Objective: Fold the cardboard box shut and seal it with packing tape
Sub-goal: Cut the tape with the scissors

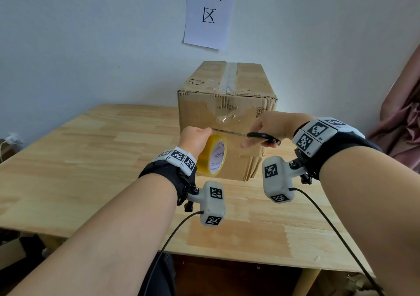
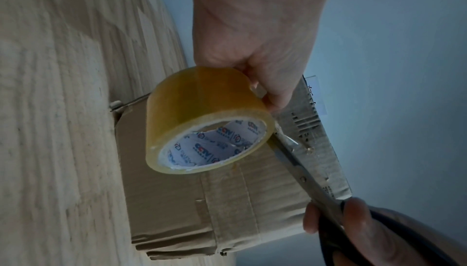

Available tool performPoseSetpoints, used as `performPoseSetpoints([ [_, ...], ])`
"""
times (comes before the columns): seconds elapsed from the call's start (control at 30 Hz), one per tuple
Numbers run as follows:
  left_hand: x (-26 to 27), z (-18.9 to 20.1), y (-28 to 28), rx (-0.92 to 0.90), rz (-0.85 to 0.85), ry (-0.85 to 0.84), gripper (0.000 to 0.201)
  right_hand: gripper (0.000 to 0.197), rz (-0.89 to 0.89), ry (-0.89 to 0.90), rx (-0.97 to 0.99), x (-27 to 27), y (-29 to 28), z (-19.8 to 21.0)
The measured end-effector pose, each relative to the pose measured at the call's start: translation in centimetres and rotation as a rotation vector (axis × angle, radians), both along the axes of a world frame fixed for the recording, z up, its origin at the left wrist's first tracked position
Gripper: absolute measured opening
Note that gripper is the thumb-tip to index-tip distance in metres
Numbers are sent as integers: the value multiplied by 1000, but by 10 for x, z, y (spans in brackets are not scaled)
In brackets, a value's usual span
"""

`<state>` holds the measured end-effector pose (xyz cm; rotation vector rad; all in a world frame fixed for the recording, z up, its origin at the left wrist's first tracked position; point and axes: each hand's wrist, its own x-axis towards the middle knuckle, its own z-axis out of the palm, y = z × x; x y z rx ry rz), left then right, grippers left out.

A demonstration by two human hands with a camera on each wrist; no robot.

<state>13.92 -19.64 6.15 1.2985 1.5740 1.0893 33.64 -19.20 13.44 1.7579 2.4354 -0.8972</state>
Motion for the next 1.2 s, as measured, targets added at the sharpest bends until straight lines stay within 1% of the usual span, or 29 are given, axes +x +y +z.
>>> performPoseSetpoints([
  [0.1,-3,-5,-1,-22,-6,23,38,53,-20,-23,-43,-3,-1,-5],
  [0.2,-5,-12,-1,-24,-21,54,35,70,-76,-91,-137,1,-4,-11],
  [0.23,-4,-15,-1,-19,-38,71,30,71,-101,-118,-141,6,-5,-14],
  [0.3,0,-20,-3,3,-82,91,11,64,-155,-145,-123,19,-8,-21],
  [0.33,3,-23,-4,13,-103,100,5,64,-181,-144,-112,29,-10,-26],
  [0.37,8,-27,-5,22,-120,115,9,67,-202,-138,-103,40,-12,-32],
  [0.43,20,-32,-6,20,-171,127,25,71,-243,-138,-101,63,-18,-45],
  [0.5,38,-37,-7,25,-269,125,32,63,-288,-171,-90,85,-24,-62],
  [0.57,61,-42,-6,43,-369,144,35,58,-368,-209,-61,107,-28,-85],
  [0.7,118,-58,-1,84,-569,213,38,58,-596,-344,39,148,-34,-137],
  [0.73,133,-63,1,92,-622,240,38,57,-657,-345,58,157,-34,-145],
  [0.8,160,-75,6,131,-712,327,38,51,-750,-331,16,175,-34,-156],
  [0.87,183,-87,15,196,-776,464,37,35,-805,-239,-50,189,-29,-164],
  [0.93,200,-99,25,247,-838,591,39,15,-819,-131,-28,201,-23,-173],
  [0.97,207,-104,31,257,-859,637,40,16,-818,-120,3,206,-21,-178],
  [1.03,216,-113,41,271,-880,708,41,29,-787,-194,6,209,-18,-189],
  [1.1,224,-119,49,299,-902,775,41,34,-761,-269,14,208,-15,-197],
  [1.17,229,-124,56,328,-912,822,42,31,-729,-357,31,202,-14,-198],
  [1.2,230,-125,60,336,-911,830,42,23,-698,-407,38,199,-12,-199],
])
